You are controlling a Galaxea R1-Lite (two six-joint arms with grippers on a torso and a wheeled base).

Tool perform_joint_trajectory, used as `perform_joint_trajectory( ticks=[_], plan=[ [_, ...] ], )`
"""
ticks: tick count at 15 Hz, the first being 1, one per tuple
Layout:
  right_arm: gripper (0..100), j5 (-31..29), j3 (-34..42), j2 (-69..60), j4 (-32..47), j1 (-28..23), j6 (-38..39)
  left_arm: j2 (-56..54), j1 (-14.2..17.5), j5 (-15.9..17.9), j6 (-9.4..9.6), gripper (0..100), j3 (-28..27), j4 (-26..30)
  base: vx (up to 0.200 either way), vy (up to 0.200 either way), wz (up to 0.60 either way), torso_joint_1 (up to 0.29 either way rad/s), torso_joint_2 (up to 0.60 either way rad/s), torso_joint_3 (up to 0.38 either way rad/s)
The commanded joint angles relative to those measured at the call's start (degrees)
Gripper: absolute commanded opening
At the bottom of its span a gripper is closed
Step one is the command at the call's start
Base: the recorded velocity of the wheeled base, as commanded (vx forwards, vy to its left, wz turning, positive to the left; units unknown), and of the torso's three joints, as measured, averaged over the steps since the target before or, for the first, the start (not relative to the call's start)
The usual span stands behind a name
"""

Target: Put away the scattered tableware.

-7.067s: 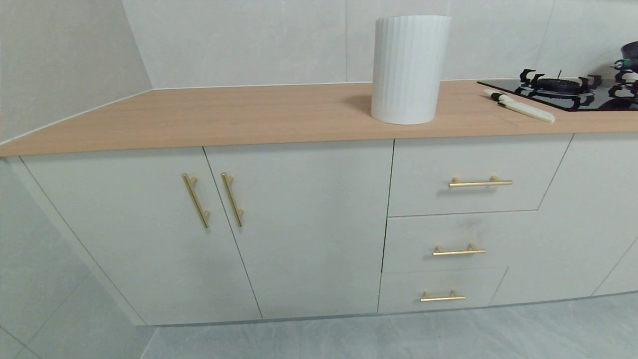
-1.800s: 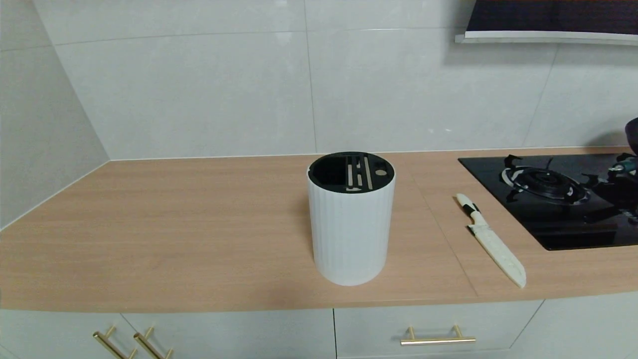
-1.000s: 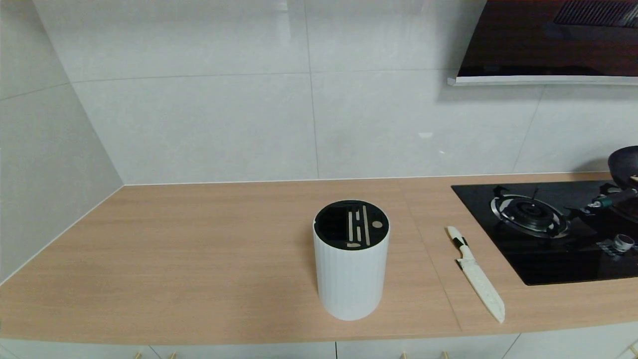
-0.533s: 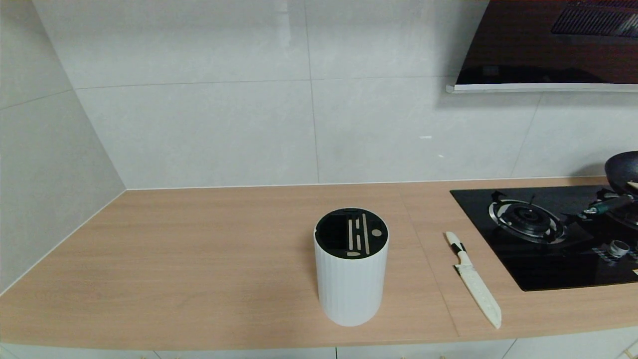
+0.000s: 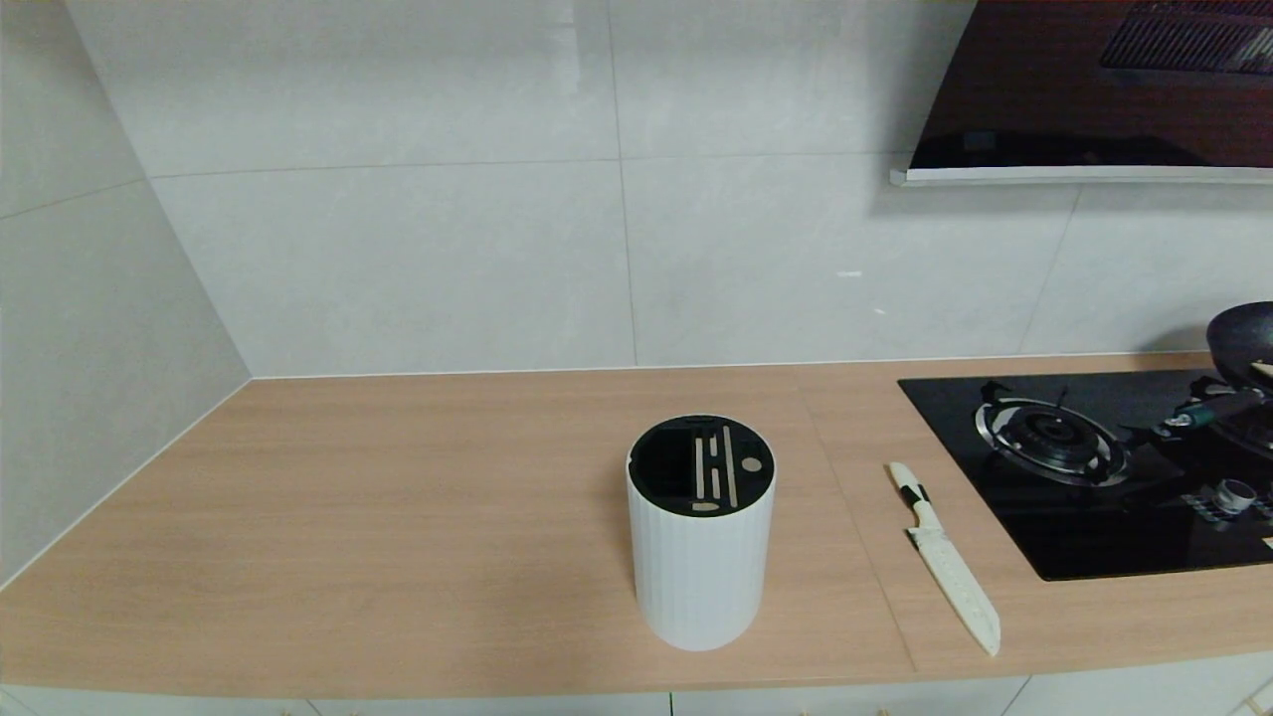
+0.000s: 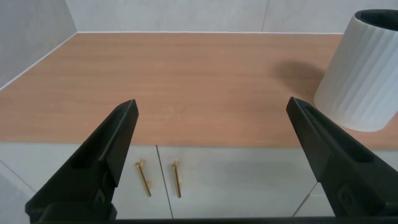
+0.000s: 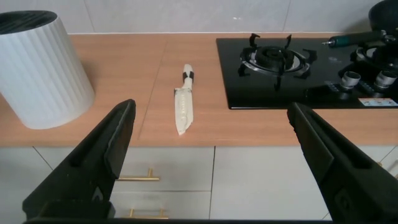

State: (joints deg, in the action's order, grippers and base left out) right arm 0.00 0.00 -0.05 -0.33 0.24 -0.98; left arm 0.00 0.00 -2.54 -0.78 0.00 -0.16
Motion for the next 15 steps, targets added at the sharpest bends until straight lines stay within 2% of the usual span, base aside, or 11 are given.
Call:
perform_joint_trajectory(
  ticks=[1, 3, 10, 15],
  plan=[
    [100, 0.35, -2.46, 0.49, -0.99, 0.11, 0.18, 0.00, 0.00, -0.01, -0.01, 100, 0.00, -0.02, 0.000, 0.000, 0.00, 0.000, 0.00, 0.000],
    [100, 0.53, -12.57, 8.57, -0.64, 2.04, 2.91, 0.00, 0.00, -0.01, -0.01, 100, 0.00, -0.02, 0.000, 0.000, 0.00, 0.000, 0.00, 0.000],
    [100, 0.62, -27.16, 50.06, -1.60, 4.24, 0.62, 0.00, 0.00, -0.01, -0.01, 100, 0.00, -0.02, 0.000, 0.000, 0.00, 0.000, 0.00, 0.000],
    [100, 0.62, -33.84, 72.47, -6.26, 6.26, 0.18, 0.00, 0.00, -0.01, -0.01, 100, 0.00, -0.02, 0.000, 0.000, 0.00, 0.000, 0.00, 0.000]
  ],
)
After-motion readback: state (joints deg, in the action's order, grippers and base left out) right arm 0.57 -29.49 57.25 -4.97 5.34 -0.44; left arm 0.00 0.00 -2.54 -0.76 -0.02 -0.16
